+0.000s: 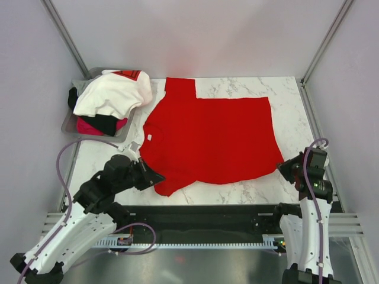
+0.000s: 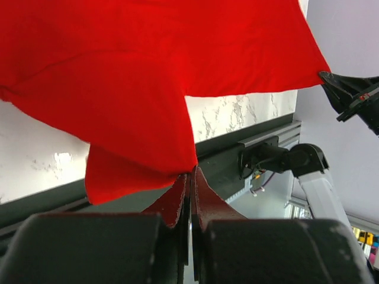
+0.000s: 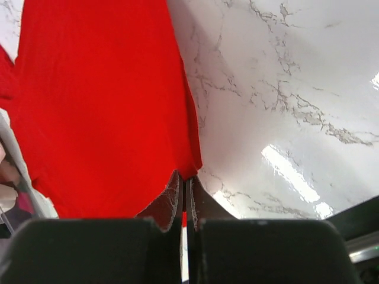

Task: Fold and stack the t-shirts
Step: Fold the tshirt

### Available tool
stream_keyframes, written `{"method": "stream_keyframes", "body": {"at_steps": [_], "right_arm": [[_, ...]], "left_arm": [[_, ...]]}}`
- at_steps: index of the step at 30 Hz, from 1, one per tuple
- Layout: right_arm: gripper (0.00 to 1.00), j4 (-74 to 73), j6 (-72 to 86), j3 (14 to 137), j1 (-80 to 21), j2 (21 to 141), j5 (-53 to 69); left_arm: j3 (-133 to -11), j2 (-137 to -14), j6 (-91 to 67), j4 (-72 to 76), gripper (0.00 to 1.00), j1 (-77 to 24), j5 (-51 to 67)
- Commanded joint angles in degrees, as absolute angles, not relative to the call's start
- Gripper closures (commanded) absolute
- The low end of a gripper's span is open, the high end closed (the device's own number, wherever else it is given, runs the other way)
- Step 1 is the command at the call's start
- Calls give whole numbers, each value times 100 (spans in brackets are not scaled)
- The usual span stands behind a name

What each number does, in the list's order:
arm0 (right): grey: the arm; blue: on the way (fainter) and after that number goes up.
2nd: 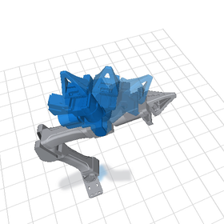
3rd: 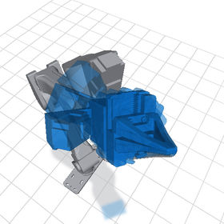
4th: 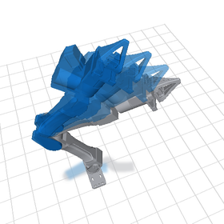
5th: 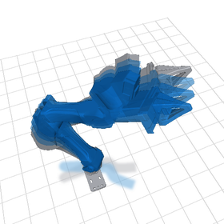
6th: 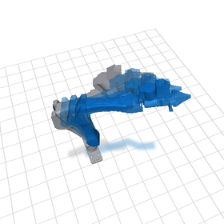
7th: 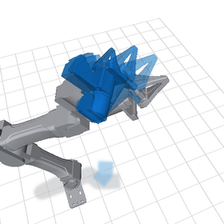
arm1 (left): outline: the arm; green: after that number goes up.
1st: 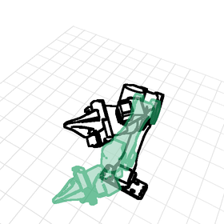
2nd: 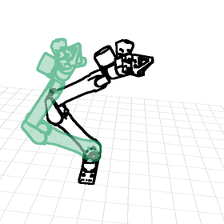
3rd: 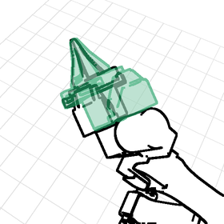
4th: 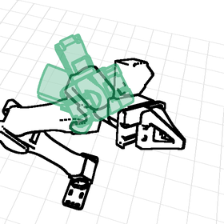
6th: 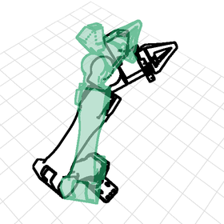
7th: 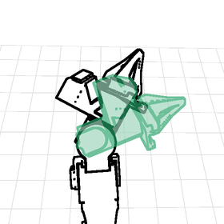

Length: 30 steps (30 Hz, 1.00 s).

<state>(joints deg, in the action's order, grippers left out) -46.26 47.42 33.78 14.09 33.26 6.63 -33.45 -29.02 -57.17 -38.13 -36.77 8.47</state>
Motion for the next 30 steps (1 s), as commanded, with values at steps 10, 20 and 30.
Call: {"method": "stream_keyframes", "body": {"at_steps": [10, 20, 30], "right_arm": [[100, -5116, 4448, 4262, 1415, 3848, 545], [100, -4114, 4298, 4895, 1415, 5544, 720], [100, -3261, 4035, 5484, 1310, 7713, 1089]], "left_arm": [[-5615, -4103, -5002, -5405, 98, -3709, -271], [-7066, -6334, -3614, -4914, 98, -2972, -546], [-8190, -8689, -2681, -4430, 98, -1723, 588]]}}
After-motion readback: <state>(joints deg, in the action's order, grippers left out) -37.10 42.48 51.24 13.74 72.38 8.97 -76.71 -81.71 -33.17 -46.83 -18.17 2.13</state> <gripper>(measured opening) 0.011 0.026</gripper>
